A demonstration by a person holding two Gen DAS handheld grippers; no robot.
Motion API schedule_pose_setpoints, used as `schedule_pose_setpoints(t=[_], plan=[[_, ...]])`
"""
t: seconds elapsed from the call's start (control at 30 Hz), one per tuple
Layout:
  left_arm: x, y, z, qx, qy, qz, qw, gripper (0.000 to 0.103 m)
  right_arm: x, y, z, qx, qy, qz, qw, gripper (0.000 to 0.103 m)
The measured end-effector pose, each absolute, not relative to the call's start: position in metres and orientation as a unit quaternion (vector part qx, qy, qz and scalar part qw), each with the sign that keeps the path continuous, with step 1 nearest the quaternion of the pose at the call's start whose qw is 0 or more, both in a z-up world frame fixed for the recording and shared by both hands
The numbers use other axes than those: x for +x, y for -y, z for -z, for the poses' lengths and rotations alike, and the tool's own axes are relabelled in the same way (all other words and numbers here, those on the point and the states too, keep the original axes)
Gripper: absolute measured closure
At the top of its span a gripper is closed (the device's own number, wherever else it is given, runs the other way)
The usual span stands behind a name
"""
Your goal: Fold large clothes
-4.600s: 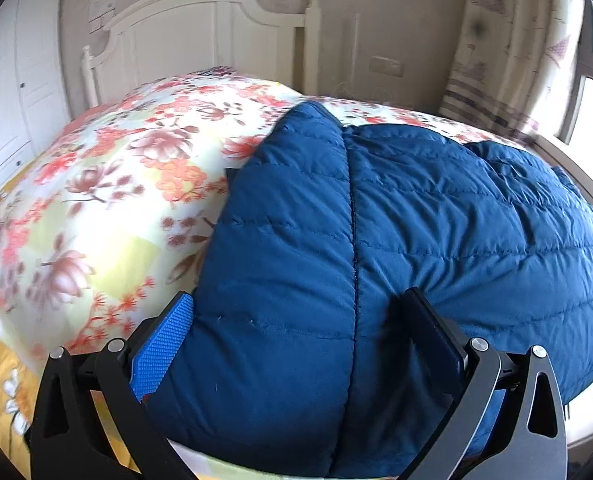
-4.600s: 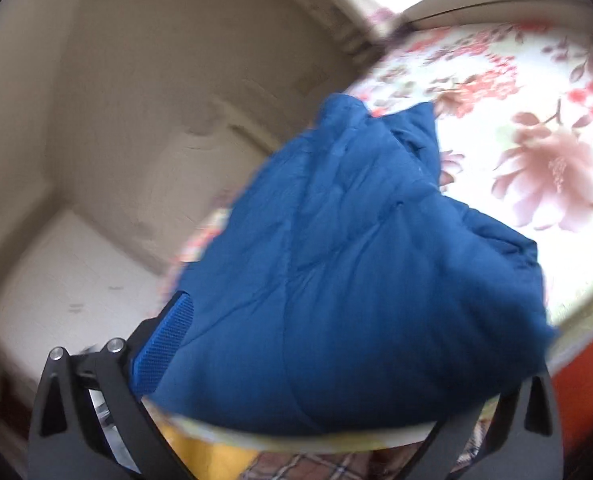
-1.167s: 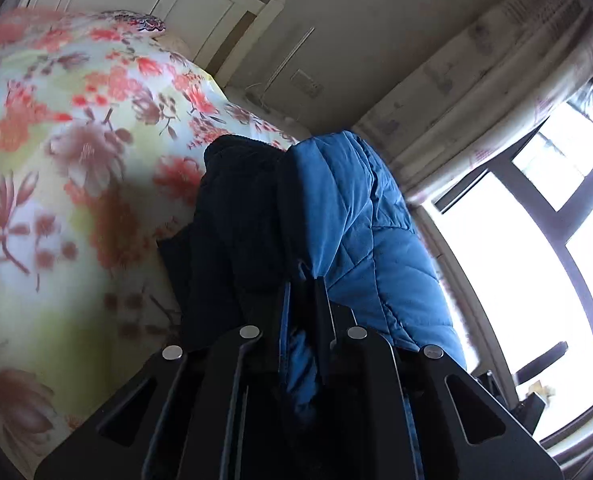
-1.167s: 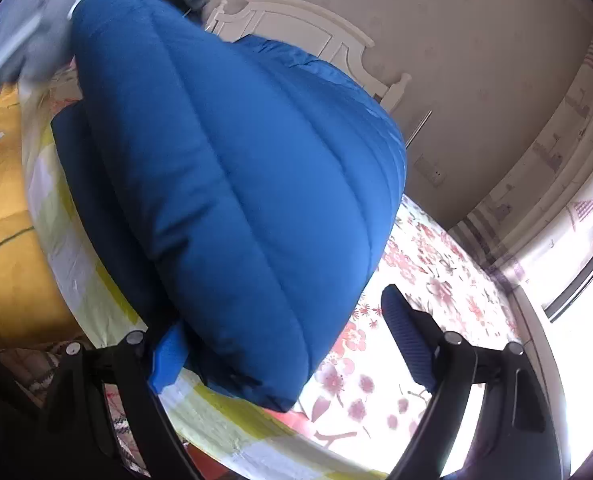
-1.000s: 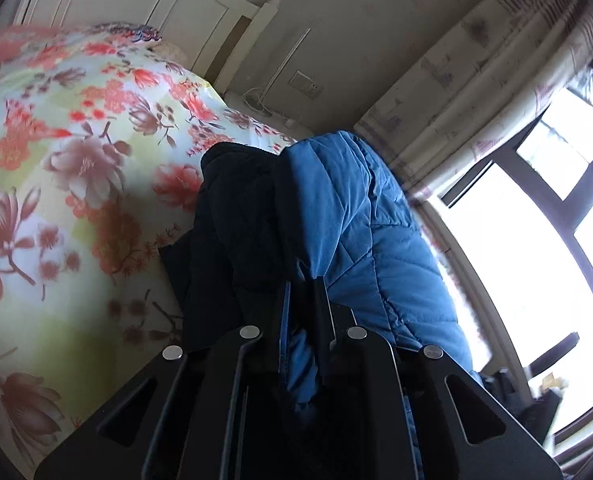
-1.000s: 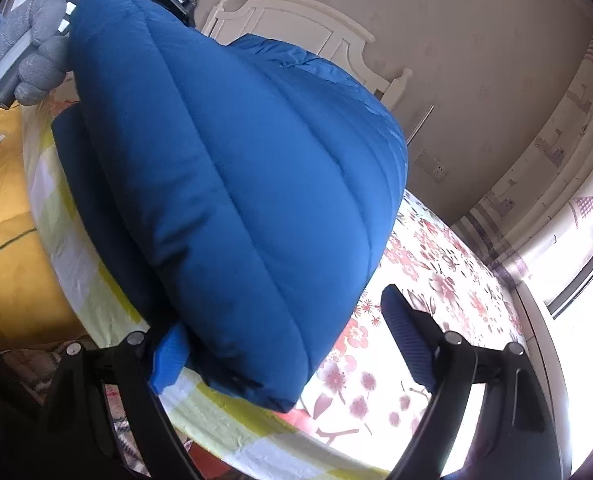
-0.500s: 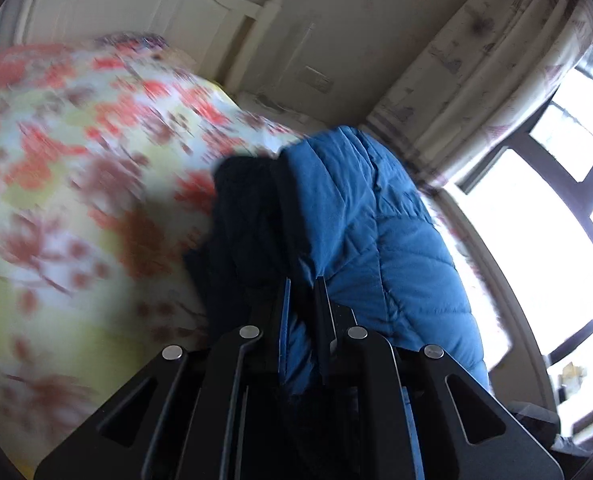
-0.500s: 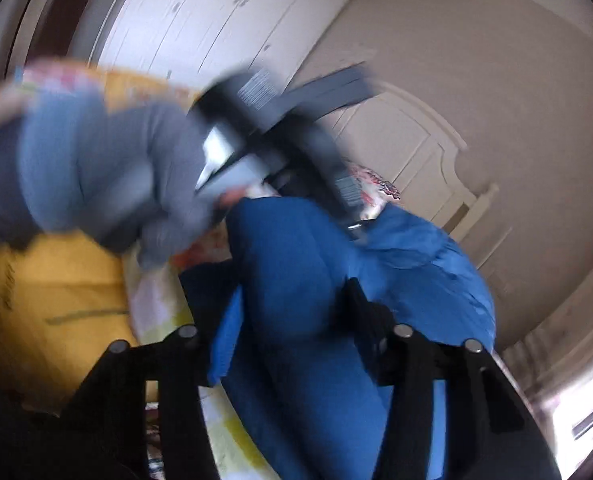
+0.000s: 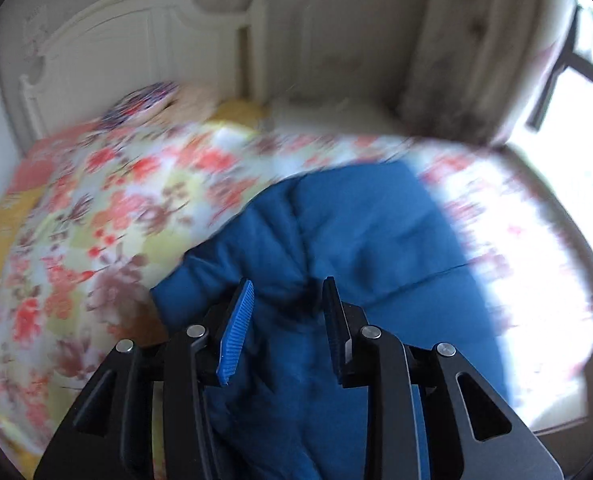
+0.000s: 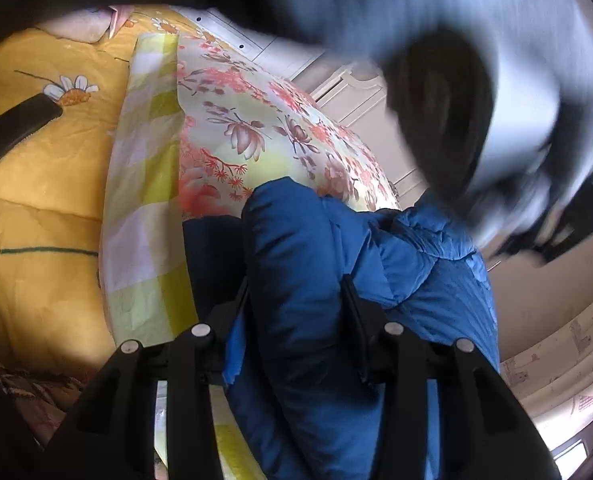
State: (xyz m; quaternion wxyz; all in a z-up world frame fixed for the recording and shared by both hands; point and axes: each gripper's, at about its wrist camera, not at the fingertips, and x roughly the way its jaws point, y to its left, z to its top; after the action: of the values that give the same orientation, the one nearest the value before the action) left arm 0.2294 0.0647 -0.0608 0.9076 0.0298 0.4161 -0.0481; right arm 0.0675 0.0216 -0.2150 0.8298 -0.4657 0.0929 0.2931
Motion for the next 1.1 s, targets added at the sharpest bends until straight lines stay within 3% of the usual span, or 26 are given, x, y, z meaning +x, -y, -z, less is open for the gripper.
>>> schedule_pose_setpoints(t=[0.13,0.23,0.4,0.67,0.83,0.97,1.1], plan=[[0.234,-0.075,0.083,0.044,-0.428,0.028,0.902,0.063,0.072,-0.019,0.21,-0.441,-0.112,-0.32,0.831,0.06],[0.229,-0.081,0.092,0.06,-0.435,0.034,0.898,0.06,0.076,-0.012,0.195,-0.404,-0.146,-0.363,0.827,0.051],[0.229,-0.098,0.105,0.034,-0.433,0.056,0.899,0.058,0.08,0.034,0.141,-0.343,-0.18,-0.426,0.818,0.054],[0.225,-0.108,0.113,-0.008,-0.411,0.072,0.909,0.055,0.254,0.138,0.07,-0.127,-0.271,-0.319,0.899,0.059],[0.223,-0.11,0.116,-0.014,-0.402,0.073,0.912,0.054,0.355,0.112,0.074,-0.131,-0.362,-0.285,0.878,0.064],[0.225,-0.111,0.118,-0.013,-0.399,0.059,0.915,0.054,0.406,0.077,0.127,-0.182,-0.441,-0.261,0.839,0.064],[0.228,-0.118,0.123,-0.029,-0.4,0.064,0.914,0.054,0.409,0.052,0.146,-0.215,-0.446,-0.239,0.835,0.064]])
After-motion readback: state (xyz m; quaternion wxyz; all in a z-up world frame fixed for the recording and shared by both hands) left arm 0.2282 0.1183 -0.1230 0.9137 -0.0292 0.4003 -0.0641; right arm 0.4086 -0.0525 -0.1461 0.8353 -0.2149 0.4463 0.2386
